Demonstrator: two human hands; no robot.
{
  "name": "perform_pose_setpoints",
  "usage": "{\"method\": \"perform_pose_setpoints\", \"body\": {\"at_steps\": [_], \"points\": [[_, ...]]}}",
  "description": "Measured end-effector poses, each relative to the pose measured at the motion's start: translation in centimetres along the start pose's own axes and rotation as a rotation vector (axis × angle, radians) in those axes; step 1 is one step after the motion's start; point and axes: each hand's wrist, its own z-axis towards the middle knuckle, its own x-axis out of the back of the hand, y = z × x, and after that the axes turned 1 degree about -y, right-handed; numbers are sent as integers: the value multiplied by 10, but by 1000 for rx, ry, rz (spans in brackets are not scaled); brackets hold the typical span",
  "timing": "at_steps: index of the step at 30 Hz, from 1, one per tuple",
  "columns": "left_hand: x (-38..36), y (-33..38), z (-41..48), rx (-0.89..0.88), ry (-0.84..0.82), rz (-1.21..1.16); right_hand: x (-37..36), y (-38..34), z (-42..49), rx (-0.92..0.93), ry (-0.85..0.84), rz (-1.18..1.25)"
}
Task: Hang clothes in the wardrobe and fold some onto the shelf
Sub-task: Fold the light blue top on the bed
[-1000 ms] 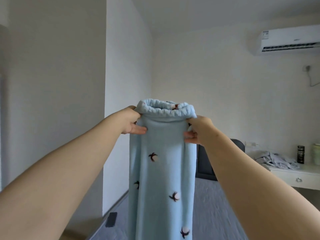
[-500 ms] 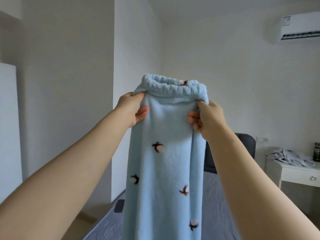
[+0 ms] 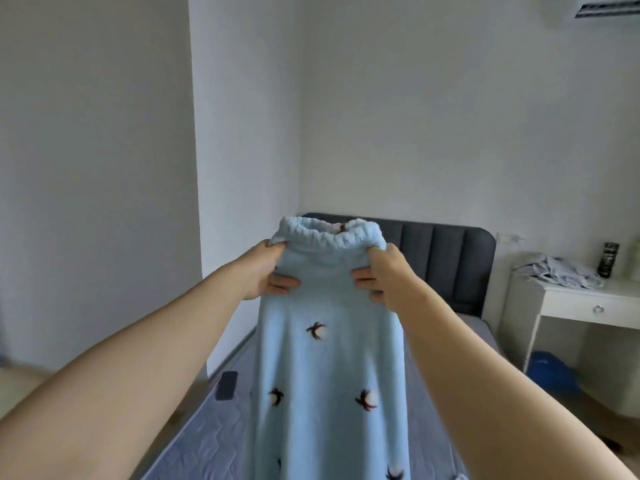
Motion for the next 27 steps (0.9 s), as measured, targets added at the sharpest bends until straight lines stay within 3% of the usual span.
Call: {"method": "perform_pose_setpoints", "body": {"at_steps": [7,11,15,22,27], "points": [[35,58,69,-309,-2,-136,-38,-50,59,353,172,211],[53,93,58,-491,-12,-213,-42,-89,46,533,237,289],[71,96,31,-576,-27,-225,-46,-94,18,594,220,331],[78,30,-36,-457,-38,-194,-48,-32,-53,473,188,366],[68,-77,-95,-189,-1,-166,-53,65,-118,188,154,296]]}}
